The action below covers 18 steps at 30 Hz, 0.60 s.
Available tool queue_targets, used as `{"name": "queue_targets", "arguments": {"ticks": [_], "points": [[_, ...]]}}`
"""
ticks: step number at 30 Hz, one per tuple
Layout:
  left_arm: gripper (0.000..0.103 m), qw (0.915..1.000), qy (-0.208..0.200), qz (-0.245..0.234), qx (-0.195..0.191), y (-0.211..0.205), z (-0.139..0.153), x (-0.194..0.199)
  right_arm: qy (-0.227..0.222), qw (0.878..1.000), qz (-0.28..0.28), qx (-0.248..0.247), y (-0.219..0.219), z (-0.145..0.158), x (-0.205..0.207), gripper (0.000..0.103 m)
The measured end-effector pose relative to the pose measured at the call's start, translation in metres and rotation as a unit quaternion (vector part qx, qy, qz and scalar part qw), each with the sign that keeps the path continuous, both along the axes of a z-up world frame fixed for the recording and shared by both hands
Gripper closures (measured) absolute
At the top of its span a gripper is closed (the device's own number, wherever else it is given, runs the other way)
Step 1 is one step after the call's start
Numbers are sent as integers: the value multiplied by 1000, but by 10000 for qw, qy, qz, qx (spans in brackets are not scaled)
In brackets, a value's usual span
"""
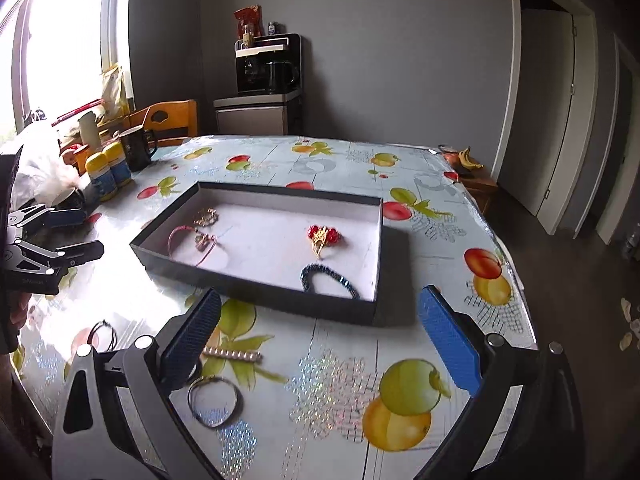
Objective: Organize jewelry
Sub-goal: 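Withdraw both tools from the box toward the remaining jewelry, then grasp the silver hoop with the left tool while the right tool grasps the black cord bracelet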
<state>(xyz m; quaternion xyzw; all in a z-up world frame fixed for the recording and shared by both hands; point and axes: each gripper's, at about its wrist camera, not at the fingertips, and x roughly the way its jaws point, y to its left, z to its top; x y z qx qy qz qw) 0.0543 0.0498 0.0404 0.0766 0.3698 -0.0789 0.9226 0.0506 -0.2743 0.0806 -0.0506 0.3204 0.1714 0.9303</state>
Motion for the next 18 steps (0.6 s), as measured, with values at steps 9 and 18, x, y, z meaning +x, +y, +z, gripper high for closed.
{"name": "queue_targets", "arguments": {"ticks": [9,18], "points": [[8,9979,539,-363,4,-7,-48,-39,548,9971,509,-105,24,-44,-26,6],[11,9944,717,-745,220,-27,-65,-43,889,9905,1039,-134,40,-58,-41,6]]}}
